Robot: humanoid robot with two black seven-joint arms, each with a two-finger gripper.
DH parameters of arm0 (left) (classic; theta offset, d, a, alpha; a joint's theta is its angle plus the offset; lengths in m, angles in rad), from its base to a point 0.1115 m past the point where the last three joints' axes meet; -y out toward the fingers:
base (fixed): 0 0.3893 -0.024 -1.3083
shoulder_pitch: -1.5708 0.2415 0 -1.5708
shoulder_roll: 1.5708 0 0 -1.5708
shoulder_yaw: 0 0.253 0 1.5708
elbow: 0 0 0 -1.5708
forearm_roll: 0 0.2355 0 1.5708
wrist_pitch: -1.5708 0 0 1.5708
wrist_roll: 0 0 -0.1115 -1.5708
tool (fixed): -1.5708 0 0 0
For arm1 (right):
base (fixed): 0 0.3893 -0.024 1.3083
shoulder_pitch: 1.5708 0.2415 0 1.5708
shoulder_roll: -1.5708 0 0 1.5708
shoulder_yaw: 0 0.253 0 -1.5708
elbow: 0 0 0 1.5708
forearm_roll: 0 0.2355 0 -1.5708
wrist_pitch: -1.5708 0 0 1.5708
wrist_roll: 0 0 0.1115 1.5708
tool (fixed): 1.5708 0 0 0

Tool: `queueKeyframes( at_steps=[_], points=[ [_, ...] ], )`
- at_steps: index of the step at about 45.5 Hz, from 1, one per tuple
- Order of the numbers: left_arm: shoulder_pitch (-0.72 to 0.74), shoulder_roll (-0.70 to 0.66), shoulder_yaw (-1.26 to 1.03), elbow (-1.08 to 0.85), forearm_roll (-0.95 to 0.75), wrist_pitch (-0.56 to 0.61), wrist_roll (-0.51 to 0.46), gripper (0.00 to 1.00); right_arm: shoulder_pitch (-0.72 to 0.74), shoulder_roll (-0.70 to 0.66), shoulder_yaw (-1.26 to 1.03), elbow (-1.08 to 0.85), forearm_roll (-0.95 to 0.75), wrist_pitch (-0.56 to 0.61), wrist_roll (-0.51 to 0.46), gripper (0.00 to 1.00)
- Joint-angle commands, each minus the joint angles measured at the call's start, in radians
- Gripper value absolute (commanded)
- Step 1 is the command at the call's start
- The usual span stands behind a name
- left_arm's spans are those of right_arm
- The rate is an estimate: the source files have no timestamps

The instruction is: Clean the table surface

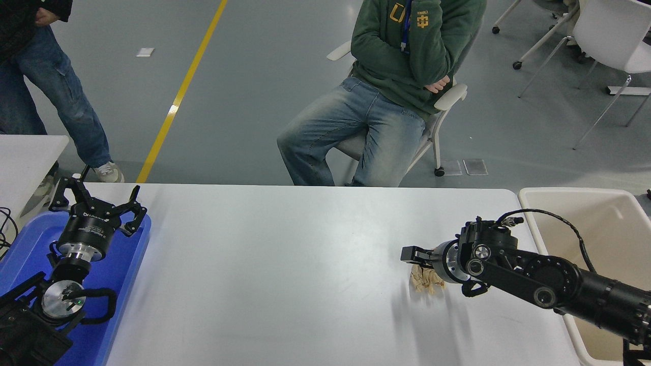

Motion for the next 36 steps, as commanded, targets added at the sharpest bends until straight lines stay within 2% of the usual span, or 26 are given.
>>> queueKeyframes(
  at_steps=[1, 13, 36],
  points=[
    [0.0, 0.0, 0.0, 0.0, 0.0, 0.0, -0.001, 1.0, 0.0, 0.044, -0.005, -0.068, -0.003, -0.003, 0.014, 0.99],
    [0.0, 0.0, 0.0, 0.0, 0.0, 0.0, -0.001, 1.0, 0.01, 0.09, -0.043, -0.131, -0.006, -0.009, 0.051, 0.99],
    [0.0, 0.0, 0.0, 0.0, 0.0, 0.0, 0.001, 1.0, 0.032, 0.116, -0.192, -0.2, -0.006, -0.124, 0.102, 0.98]
  ],
)
